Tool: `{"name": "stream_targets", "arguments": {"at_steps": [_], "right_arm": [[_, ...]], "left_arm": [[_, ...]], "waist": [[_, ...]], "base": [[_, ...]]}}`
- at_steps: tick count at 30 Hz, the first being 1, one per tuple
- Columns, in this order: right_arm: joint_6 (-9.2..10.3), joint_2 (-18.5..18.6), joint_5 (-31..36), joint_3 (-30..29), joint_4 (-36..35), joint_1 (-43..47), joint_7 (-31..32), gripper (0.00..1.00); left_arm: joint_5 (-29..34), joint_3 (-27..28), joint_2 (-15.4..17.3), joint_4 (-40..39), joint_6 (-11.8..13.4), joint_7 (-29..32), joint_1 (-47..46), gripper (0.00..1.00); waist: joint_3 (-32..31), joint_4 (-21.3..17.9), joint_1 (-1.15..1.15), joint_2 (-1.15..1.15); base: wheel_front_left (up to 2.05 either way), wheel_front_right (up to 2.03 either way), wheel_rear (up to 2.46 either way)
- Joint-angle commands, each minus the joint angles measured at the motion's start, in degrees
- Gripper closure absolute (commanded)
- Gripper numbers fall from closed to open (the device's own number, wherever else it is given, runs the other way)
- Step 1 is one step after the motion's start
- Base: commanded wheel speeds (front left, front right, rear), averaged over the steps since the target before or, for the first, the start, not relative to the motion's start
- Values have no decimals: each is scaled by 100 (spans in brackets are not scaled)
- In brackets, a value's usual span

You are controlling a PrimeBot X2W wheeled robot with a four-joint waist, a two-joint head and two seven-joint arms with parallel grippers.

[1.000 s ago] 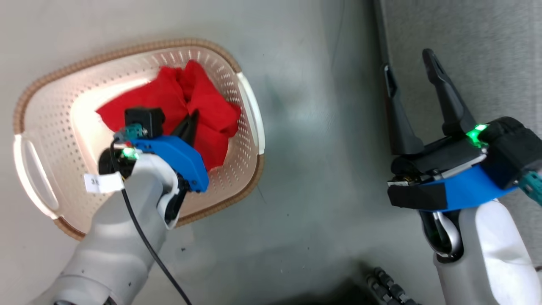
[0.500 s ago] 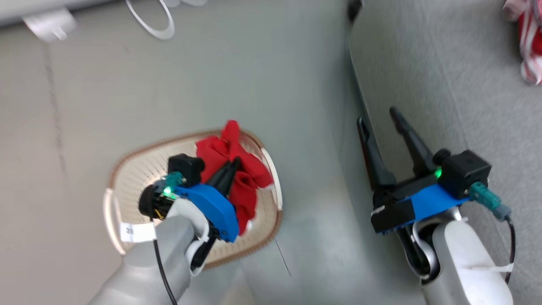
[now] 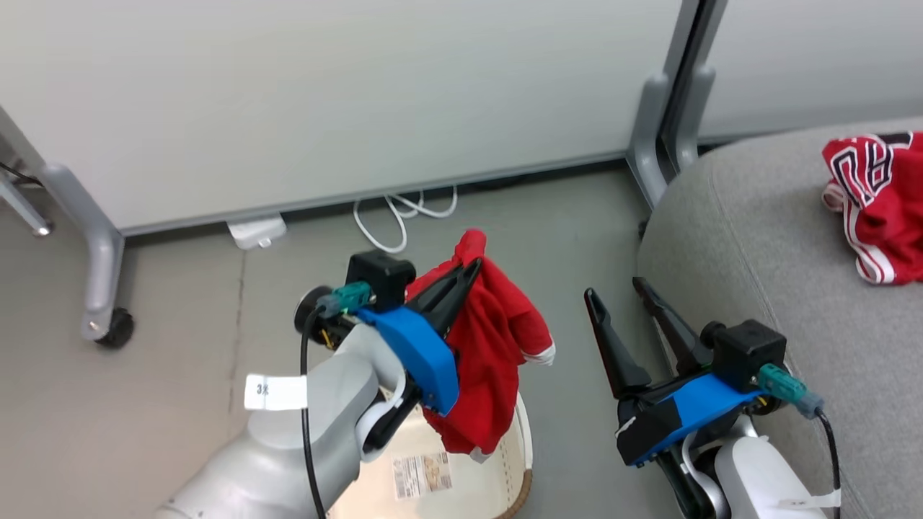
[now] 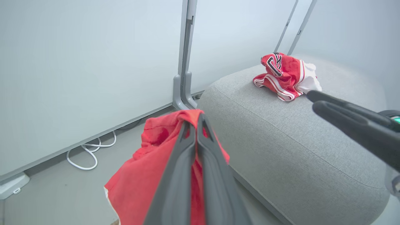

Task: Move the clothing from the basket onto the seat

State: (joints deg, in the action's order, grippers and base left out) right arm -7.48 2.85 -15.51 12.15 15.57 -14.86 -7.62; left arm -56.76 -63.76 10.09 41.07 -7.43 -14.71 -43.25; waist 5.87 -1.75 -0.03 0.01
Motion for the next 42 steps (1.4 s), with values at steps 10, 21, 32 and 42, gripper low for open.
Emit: {"name": "stream_targets", "arguments": {"at_steps": [10,21,32,42], "right_arm": [[-3,6,-153,225,188,158,14,0],[-3,6,-155,315,210,178,54,0],[-3,7,-277,1189,742,-800,594,0],[-3,6,-493,1821,2234,-1874,653,0]], "left_arm": [[-183,-246,-29,-180,-4,199,-775,100],[-394,-463,61,-187,-4,158,-744,100],[-505,-639,-28,-137,-4,139,-840,100],[-567,-757,-97,-168,-3,87,-933,100]], "waist": [[-675,252,3,-1],[-726,200,3,-1],[-641,178,3,-1],[-601,292,3,-1]], "base": [[0,0,0],[0,0,0],[0,0,0],[0,0,0]]}}
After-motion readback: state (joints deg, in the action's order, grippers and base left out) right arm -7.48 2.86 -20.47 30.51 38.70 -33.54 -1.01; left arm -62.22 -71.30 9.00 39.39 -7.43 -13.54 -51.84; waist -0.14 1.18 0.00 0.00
